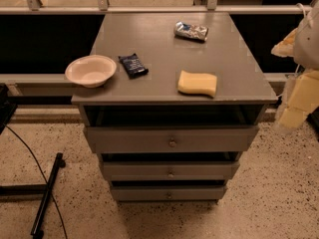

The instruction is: Open middle drawer

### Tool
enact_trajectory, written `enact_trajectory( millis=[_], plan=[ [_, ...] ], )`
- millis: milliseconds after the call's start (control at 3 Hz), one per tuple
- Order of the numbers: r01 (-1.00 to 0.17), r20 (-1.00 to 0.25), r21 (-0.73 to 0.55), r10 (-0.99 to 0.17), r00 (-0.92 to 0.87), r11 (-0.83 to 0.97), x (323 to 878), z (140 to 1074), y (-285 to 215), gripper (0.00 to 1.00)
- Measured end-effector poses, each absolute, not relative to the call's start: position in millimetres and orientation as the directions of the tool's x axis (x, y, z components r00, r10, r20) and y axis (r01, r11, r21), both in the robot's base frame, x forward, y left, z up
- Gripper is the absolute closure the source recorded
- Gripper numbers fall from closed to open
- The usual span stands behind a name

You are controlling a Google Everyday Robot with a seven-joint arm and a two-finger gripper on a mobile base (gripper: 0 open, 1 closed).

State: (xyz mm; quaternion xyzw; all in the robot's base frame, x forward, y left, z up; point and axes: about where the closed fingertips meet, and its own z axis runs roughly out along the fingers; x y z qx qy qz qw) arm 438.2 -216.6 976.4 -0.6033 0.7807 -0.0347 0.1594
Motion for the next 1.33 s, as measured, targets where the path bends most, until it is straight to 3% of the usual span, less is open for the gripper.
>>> enact_trajectory(
  millis=[1333],
  plan=[
    [-0.924, -0.216, -0.317, -0.965, -0.148, 0.212, 399.5, 872.9, -230.2, 0.0]
  ],
)
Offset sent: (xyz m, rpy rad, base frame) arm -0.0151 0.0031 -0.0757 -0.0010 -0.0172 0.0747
